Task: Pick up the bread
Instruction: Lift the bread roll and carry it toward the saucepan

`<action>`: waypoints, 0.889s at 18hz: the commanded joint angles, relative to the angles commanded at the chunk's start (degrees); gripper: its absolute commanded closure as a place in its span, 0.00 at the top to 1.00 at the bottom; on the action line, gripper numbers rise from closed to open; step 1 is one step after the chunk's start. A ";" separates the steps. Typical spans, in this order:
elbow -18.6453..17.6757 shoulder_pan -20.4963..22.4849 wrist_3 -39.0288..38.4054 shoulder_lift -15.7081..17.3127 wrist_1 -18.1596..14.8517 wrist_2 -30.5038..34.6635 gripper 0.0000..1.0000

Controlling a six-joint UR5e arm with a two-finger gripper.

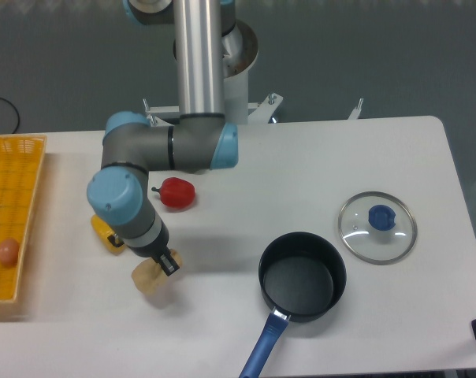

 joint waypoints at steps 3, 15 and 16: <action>0.09 3.16 6.31 2.37 -2.80 -0.44 0.25; 1.05 21.61 31.01 10.55 -14.67 -4.57 0.27; 1.05 22.67 32.59 10.55 -15.03 -4.92 0.27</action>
